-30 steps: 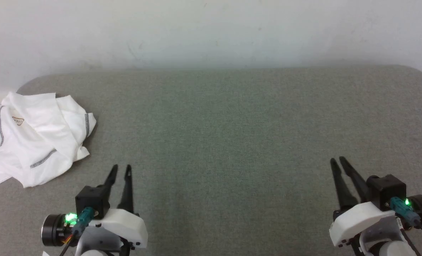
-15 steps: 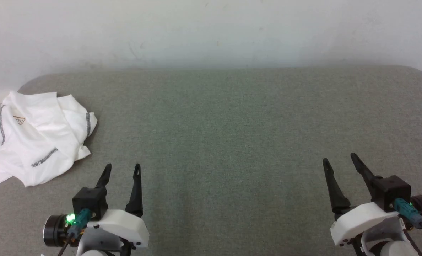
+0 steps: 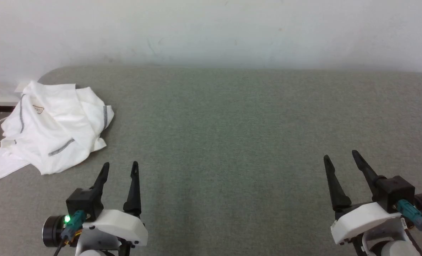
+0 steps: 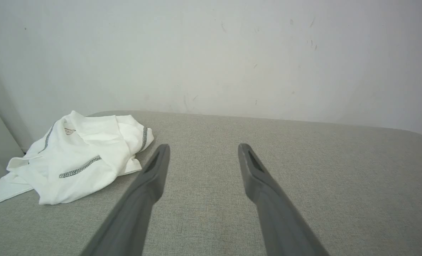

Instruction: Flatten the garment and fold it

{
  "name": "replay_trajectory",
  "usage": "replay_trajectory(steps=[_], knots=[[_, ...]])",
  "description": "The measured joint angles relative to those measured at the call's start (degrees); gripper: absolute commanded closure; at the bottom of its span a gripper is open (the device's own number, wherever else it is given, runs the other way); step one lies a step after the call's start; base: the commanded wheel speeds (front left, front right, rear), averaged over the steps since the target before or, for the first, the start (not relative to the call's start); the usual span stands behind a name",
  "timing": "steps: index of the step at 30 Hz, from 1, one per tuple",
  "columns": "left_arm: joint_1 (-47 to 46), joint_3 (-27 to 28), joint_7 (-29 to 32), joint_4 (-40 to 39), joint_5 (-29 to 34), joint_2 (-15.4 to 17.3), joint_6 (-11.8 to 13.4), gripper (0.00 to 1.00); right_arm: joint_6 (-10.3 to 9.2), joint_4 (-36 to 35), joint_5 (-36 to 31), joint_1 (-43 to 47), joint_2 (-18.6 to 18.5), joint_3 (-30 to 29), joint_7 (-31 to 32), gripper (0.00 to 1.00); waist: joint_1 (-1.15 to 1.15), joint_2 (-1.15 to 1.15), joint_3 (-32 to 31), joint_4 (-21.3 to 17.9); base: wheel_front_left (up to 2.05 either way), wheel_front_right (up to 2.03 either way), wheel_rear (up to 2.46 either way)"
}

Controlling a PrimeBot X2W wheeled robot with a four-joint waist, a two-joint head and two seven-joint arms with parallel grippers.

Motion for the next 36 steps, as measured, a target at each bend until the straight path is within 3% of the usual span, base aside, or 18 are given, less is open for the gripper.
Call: replay_trajectory(steps=[24, 36], knots=[[0.0, 0.6, -2.8, 0.2, -3.8, 0.0, -0.1, 0.0, 0.0, -0.9, 0.4, 0.0, 0.0, 3.3, -3.0, 0.0, 0.0, 0.0, -0.7, 12.6, -0.05, -0.05, -0.05], [0.0, 0.6, -4.4, 0.2, -6.0, 0.0, 0.0, 0.0, 0.0, -1.0, 1.0, 0.0, 0.0, 4.3, -4.3, 0.0, 0.0, 0.0, -1.1, 16.3, -0.05, -0.05, -0.05]])
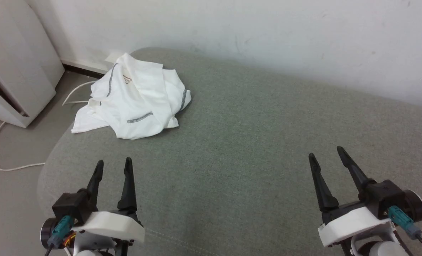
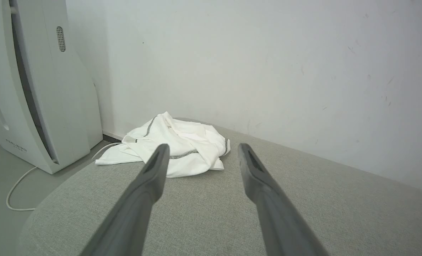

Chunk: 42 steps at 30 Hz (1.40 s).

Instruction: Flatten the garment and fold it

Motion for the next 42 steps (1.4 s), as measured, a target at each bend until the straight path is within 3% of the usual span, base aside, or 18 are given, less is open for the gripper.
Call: replay_trajectory(steps=[9, 15, 20, 28, 34, 42], knots=[[-1.9, -0.5, -1.0, 0.2, -3.5, 0.0, -0.6, 0.0, 0.0, -0.2, 0.3, 0.0, 0.0, 0.3, -1.0, 0.0, 0.0, 0.0, 1.5, 0.9, 0.0, 0.0, 0.0], [-8.8, 0.7, -1.7, 1.7, -4.8, 0.0, -2.0, 0.0, 0.0, -0.4, 0.0, -1.1, 0.0, 1.6, -1.9, 0.0, 0.0, 0.0, 3.4, 0.1, 0.0, 0.0, 0.0], [-17.6, 4.7, -2.3, 4.7, -3.7, 0.6, -3.0, 0.0, 0.0, -0.6, -0.4, -3.7, 0.0, 3.0, -2.4, 0.0, 0.01, 0.0, 5.7, -2.4, 0.0, 0.0, 0.0], [-30.4, 7.6, -1.3, 15.7, -3.1, 7.6, -3.5, 0.0, 0.0, -1.2, -0.7, -6.7, 0.1, 2.5, -3.3, 0.0, 0.01, 0.0, 11.6, -7.4, 0.0, 0.0, 0.0], [-38.1, 8.3, 6.5, 27.2, -4.9, 13.0, -4.1, 0.0, 0.0, -1.8, -0.6, -9.0, 0.1, 2.6, -4.0, 0.0, 0.01, 0.0, 16.9, -11.1, 0.0, 0.0, 0.0], [-44.2, 9.9, 18.2, 42.2, -9.5, 17.7, -4.5, 0.0, 0.0, -2.6, 0.0, -12.4, 0.1, 3.4, -4.9, 0.0, 0.02, 0.0, 24.0, -15.7, 0.0, 0.0, 0.0]])
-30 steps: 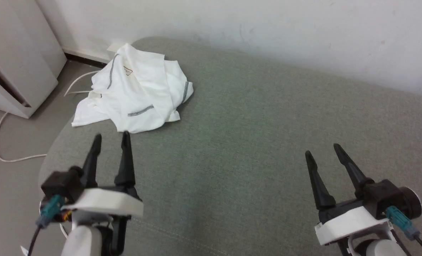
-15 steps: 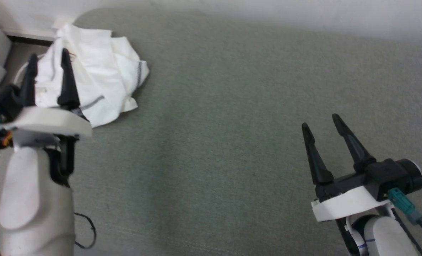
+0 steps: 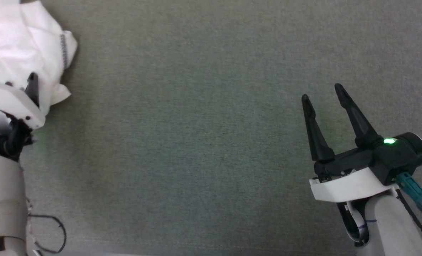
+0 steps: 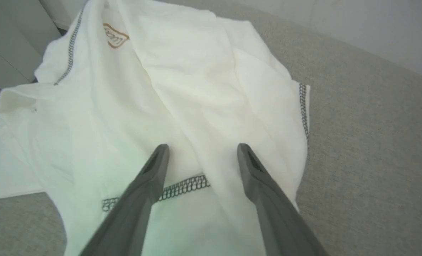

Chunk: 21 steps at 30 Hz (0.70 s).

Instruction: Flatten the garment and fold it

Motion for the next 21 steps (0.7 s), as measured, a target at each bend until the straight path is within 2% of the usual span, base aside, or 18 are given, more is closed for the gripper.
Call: replay_trajectory(steps=[3, 8, 9, 10, 11, 17, 19, 21], knots=[[-1.5, -0.1, 4.6, 5.0, -0.3, 2.0, 0.4, 0.0, 0.0, -0.2, 0.3, -0.4, 0.0, 0.0, -0.4, 0.0, 0.0, 0.0, 2.4, -1.6, 0.0, 0.0, 0.0], [-7.1, -1.1, 11.6, 8.9, -0.2, 6.3, 0.7, 0.0, 0.0, -0.3, 0.4, -1.3, 0.0, 0.1, -1.0, 0.0, -0.03, 0.0, 5.9, -3.6, 0.0, 0.0, 0.0], [-8.3, -1.6, 13.6, 9.5, -0.2, 7.0, 0.7, 0.51, 0.0, -0.3, 0.5, -1.4, 0.0, 0.1, -1.1, 0.0, -0.03, 0.0, 6.5, -3.9, 0.0, 0.0, 0.0], [-9.4, -1.9, 15.0, 9.9, -0.2, 7.6, 0.7, 0.85, 0.0, -0.3, 0.6, -1.5, 0.0, 0.2, -1.3, 0.0, -0.04, 0.0, 7.1, -4.1, 0.0, 0.0, 0.0], [-10.4, -2.1, 16.1, 10.3, -0.2, 8.1, 0.7, 1.0, 0.0, -0.3, 0.7, -1.7, 0.0, 0.3, -1.4, 0.0, -0.04, 0.0, 7.6, -4.4, 0.0, 0.0, 0.0], [-13.6, -3.4, 18.5, 12.0, -0.2, 9.4, 0.5, 1.0, 0.0, 0.1, 0.9, -2.7, 0.0, 1.2, -2.0, 0.0, -0.02, 0.0, 8.6, -4.8, 0.0, 0.0, 0.0], [-13.6, -4.0, 17.3, 12.4, -0.1, 9.4, 0.6, 1.0, 0.0, 0.5, 1.2, -2.7, 0.0, 1.5, -2.3, 0.0, -0.01, 0.0, 7.9, -4.8, 0.0, 0.0, 0.0], [-12.5, -4.6, 13.2, 12.0, 0.8, 9.3, 1.4, 1.0, 0.0, 1.1, 1.6, -2.7, 0.0, 1.6, -2.3, 0.0, 0.0, 0.0, 6.9, -4.8, 0.0, 0.0, 0.0]])
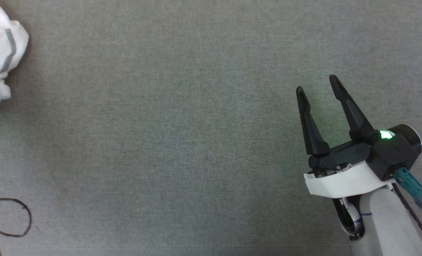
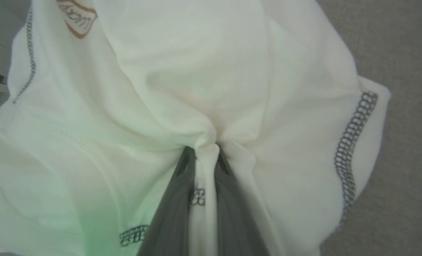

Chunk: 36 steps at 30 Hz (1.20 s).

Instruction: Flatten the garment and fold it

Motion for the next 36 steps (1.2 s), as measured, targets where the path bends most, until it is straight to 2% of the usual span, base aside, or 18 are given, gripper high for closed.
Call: replay_trajectory(steps=[3, 7, 12, 14, 19, 24, 27, 33, 36], knots=[[2.3, -0.8, -8.7, -1.7, 1.6, -1.0, 1.9, 1.0, 0.0, 0.8, 0.6, 0.4, 0.0, 0.0, 0.0, 0.0, 0.01, 0.0, -2.2, 0.1, 0.0, 0.0, 0.0], [3.1, -1.6, -20.7, -5.0, 3.7, -1.5, 3.1, 1.0, 0.0, 1.9, 1.5, 2.0, 0.0, -0.1, 0.0, 0.0, 0.0, 0.0, -6.3, 0.6, 0.0, 0.0, 0.0], [3.0, -3.0, -33.8, -7.6, 5.6, -1.5, 3.0, 1.0, 0.0, 2.9, 2.4, 4.8, 0.0, -1.0, -0.1, 0.0, -0.02, 0.0, -12.2, 1.4, 0.0, 0.0, 0.0], [2.7, -3.2, -36.4, -8.5, 6.0, -1.6, 2.7, 1.0, 0.0, 3.2, 2.8, 6.1, 0.0, -1.6, 0.0, 0.0, -0.02, 0.0, -14.6, 1.7, 0.0, 0.0, 0.0], [2.1, -3.4, -38.4, -13.8, 6.0, -4.0, 2.0, 1.0, 0.0, 3.4, 3.2, 9.1, 0.0, -3.8, 0.0, 0.0, -0.03, 0.0, -20.3, 2.2, 0.0, 0.0, 0.0], [2.8, -3.8, -38.6, -24.3, 6.8, -8.3, 1.4, 1.0, 0.0, 3.4, 3.2, 10.6, 0.0, -5.4, -0.1, 0.0, -0.04, 0.0, -24.7, 2.0, 0.0, 0.0, 0.0], [5.0, -5.3, -38.6, -27.9, 7.1, -12.0, 1.0, 1.0, 0.0, 3.1, 3.2, 10.9, 0.0, -5.7, -0.1, 0.0, -0.04, 0.0, -26.2, 0.9, 0.0, 0.0, 0.0], [8.3, -9.8, -38.6, -31.7, 7.1, -21.4, -0.1, 1.0, 0.0, 3.0, 3.2, 10.9, 0.0, -6.4, 0.0, 0.0, -0.03, 0.0, -27.4, -2.8, 0.0, 0.0, 0.0], [10.0, -12.3, -38.6, -32.4, 6.1, -24.6, -1.0, 1.0, 0.0, 3.0, 3.2, 10.9, 0.0, -6.6, -0.1, 0.0, -0.02, 0.0, -27.1, -5.2, 0.0, 0.0, 0.0]])
